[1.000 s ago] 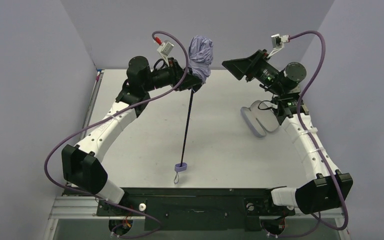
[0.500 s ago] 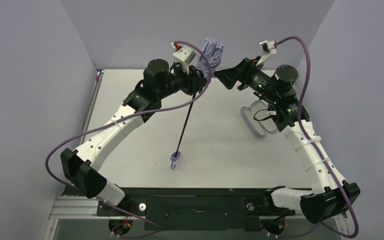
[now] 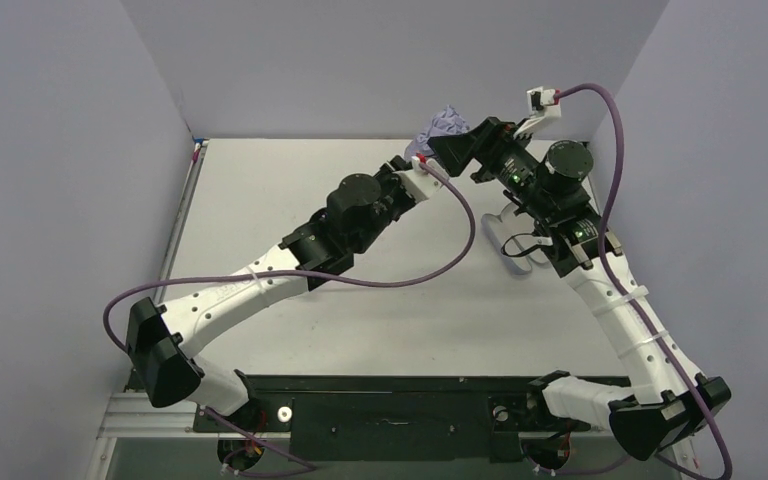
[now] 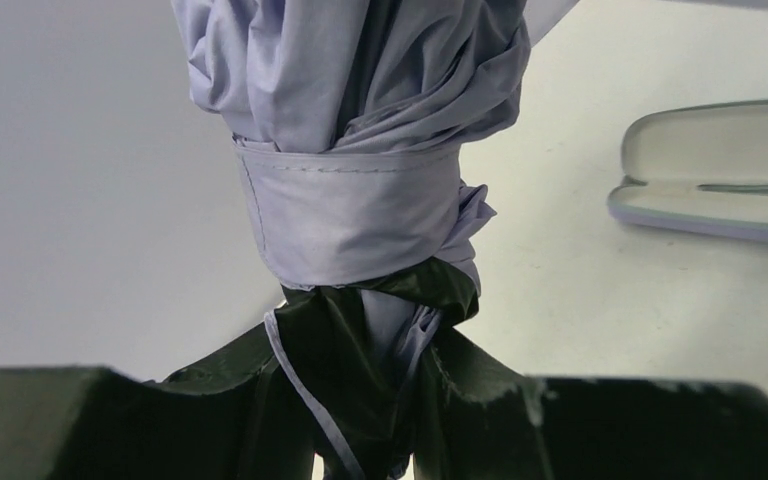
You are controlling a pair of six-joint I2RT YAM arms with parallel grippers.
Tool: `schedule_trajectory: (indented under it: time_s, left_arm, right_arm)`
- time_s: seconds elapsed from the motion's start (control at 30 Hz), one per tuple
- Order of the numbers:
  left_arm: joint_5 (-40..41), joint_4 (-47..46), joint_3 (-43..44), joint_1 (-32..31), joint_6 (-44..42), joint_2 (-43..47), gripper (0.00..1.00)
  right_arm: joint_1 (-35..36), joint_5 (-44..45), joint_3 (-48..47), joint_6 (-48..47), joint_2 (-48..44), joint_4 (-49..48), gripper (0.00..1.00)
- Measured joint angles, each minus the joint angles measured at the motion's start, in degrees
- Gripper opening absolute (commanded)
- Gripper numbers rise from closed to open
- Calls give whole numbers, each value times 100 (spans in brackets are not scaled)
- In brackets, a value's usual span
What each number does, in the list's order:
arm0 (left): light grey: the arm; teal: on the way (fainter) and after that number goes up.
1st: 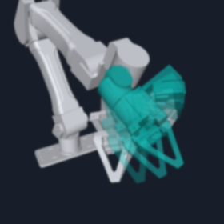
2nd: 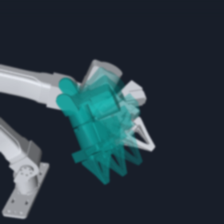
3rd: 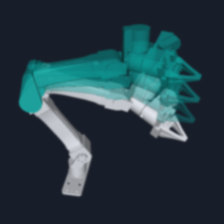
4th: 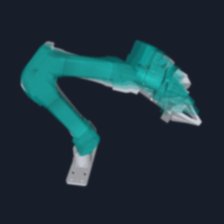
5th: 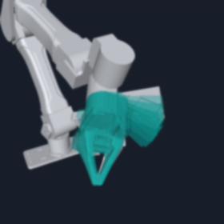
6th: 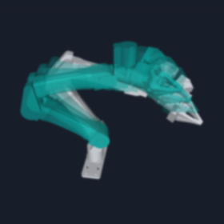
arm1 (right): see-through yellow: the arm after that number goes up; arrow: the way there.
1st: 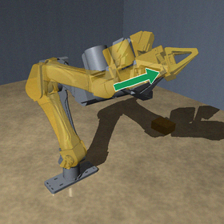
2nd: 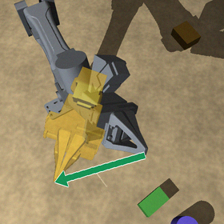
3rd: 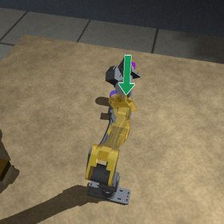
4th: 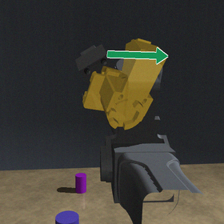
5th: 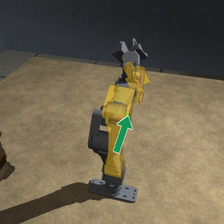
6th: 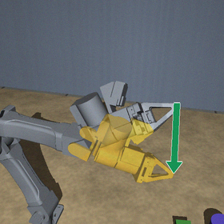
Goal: Open the umbrella
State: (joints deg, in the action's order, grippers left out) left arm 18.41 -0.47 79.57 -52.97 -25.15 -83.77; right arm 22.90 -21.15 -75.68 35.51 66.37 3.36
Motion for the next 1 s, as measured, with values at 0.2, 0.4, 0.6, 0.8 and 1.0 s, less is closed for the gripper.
schedule_trajectory:
  time_s: [0.2,0.4,0.6,0.8,1.0]
  left_arm:
    - [721,-588,-240,-363,-953,-2,0]
    - [1117,-964,-468,-540,-1692,-7,15]
    - [883,-929,-634,-584,-1768,83,72]
    - [-874,155,-649,-350,-1097,901,93]
    - [-2999,1163,160,1228,396,1202,82]
  right_arm:
    - [212,715,-219,-42,168,428,75]
    - [267,883,-254,-26,271,533,7]
    - [129,632,-275,162,289,520,0]
    - [-656,-168,42,190,437,142,0]
    - [-1211,-1537,496,881,560,-1161,0]
